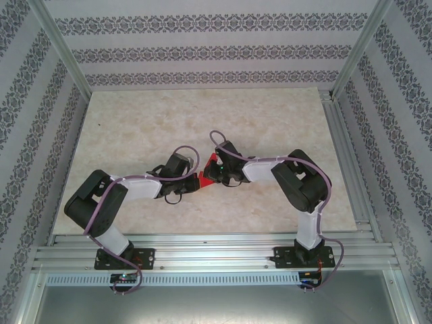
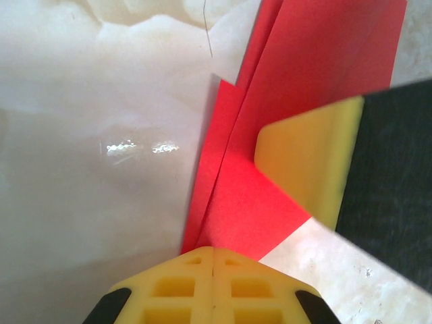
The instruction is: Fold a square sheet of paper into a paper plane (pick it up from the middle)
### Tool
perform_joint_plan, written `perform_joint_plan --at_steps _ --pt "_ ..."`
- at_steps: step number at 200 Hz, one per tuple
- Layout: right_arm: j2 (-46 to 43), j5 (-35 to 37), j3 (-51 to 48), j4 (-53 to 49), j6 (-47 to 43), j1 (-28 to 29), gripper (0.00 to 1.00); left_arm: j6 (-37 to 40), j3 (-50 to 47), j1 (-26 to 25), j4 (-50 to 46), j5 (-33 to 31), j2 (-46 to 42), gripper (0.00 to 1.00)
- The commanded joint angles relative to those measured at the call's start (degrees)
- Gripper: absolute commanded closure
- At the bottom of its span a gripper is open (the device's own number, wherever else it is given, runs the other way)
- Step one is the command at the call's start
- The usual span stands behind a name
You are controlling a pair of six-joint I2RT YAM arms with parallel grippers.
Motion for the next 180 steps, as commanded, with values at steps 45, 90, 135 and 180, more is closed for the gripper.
perform_joint_plan --at_steps 45,90,135,180 --pt "3.07 4.51 1.13 -2.9 -5.01 -6.18 0.91 1.48 -4.96 1.05 -5.94 0.12 0.9 1.0" --pt "3.39 4.82 1.14 -2.67 -7.89 -11.16 0.91 1.6 -5.06 1.23 -6.24 0.39 0.26 1.0" --pt "4.36 4.97 3.79 -4.13 -11.1 -16.51 0.89 1.78 -4.88 1.23 -6.24 0.98 0.09 1.0" --pt "-2.06 6.63 5.51 -7.87 -14.42 -18.43 0.81 1.99 -3.11 1.22 -5.15 3.71 -1.6 1.0"
